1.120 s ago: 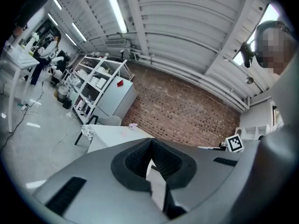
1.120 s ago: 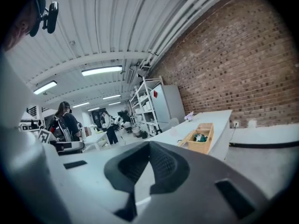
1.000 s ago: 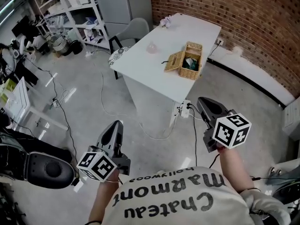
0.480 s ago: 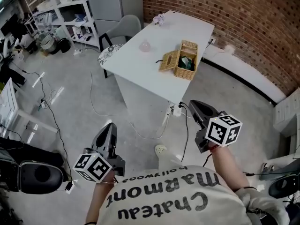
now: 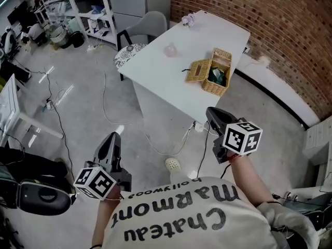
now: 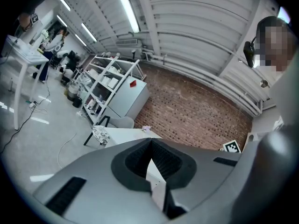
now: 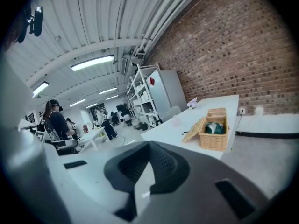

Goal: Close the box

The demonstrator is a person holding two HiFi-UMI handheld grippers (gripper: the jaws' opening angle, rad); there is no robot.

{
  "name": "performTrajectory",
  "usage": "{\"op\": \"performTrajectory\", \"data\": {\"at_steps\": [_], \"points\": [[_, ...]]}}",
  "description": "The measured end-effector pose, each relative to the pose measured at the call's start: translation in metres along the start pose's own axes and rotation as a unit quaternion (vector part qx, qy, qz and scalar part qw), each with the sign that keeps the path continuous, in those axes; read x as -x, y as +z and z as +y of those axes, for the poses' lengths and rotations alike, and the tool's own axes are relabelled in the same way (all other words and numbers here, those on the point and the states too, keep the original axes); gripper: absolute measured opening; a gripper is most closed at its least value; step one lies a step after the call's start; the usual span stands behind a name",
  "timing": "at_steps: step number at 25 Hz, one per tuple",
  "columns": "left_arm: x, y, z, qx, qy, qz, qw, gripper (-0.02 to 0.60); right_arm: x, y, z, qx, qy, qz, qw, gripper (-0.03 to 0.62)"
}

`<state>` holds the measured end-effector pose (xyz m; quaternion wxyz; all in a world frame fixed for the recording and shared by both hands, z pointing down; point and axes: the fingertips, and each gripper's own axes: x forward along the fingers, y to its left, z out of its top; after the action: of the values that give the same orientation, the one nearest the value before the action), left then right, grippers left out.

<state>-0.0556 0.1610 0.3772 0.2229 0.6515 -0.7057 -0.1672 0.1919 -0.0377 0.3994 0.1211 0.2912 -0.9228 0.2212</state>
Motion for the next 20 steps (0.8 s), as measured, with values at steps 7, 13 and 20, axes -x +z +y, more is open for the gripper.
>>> {"op": "performTrajectory", "data": {"at_steps": [7,13,20], "points": [[-0.040,0.025,0.014,0.003,0.031,-0.025,0.9992,0.000,-0.055,0.045,-0.026,0.029,0.014,0.004,0.999,0.003],[-0.072,0.039,0.034,0.003,0.060,-0.045,0.9972,0.000,-0.109,0.077,-0.052,0.038,0.024,0.008,0.999,0.003],[-0.106,0.041,0.055,0.008,0.089,-0.060,0.9943,0.000,-0.175,0.078,-0.083,0.087,0.036,0.056,0.994,0.005]]}}
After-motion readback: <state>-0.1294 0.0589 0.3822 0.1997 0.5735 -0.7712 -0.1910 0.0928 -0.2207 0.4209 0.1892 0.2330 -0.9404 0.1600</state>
